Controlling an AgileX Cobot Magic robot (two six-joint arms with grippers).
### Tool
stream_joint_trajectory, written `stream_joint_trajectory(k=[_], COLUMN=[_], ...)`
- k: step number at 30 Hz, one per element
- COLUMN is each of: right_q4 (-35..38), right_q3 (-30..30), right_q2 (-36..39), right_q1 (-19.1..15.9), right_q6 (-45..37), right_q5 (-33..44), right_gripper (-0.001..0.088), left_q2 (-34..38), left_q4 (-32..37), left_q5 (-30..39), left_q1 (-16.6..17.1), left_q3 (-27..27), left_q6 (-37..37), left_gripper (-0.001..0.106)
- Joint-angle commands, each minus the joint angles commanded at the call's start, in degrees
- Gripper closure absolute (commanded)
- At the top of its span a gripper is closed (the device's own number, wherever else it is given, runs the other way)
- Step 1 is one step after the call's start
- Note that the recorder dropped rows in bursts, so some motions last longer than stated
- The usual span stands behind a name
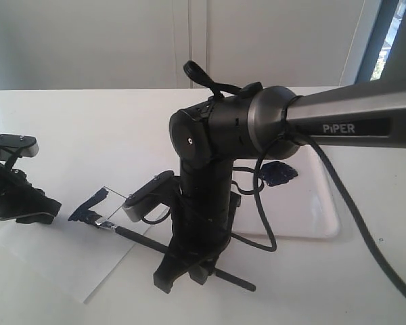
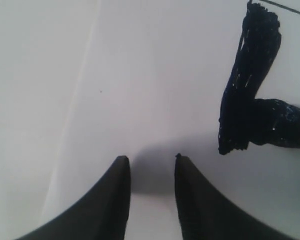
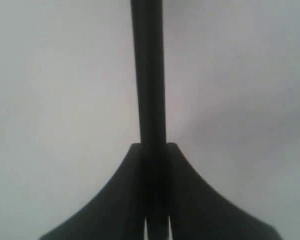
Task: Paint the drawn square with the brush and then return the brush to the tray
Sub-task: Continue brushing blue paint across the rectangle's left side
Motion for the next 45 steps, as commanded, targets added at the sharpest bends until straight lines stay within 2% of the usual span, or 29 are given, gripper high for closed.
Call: stream_joint_trajectory(k=[16,21,27,35,39,45], right_q4=[-3.19,-3.43,-3.31,-3.7,-3.7,-3.7], right_q3=[2.37,2.27,2.27,2.16,1.66,-0.5], right_q2=[-2.52,-2.65,-2.65,-1.61,-0.47,0.78], right_q1=[0.0,0.0,0.0,0.0,0.0,0.0], right_q6=[1.49,2.55,2.98,2.73,2.3,2.3], right_q5=[-0.23,-8.28,-11.11,-12.76,-12.76,-11.46], right_gripper=[0.0868,0.0868,0.0868,0.0868,0.0868,0.0868], left_q2=[0.0,0.0,0.0,-0.19,-0.6,-2.64], left_q4=[0.0,0.0,0.0,-0.15,-4.23,-4.83], left_q5=[-0.38,-0.38,-0.36,2.58,5.98,8.72], left_q1=[0.0,0.0,0.0,0.0,0.0,0.0], left_q3=[0.0,0.0,0.0,0.0,0.0,0.0], left_q6=[0.0,0.0,0.48,0.24,0.24,0.47], left_gripper=[0.068,0.068,0.068,0.068,0.068,0.068])
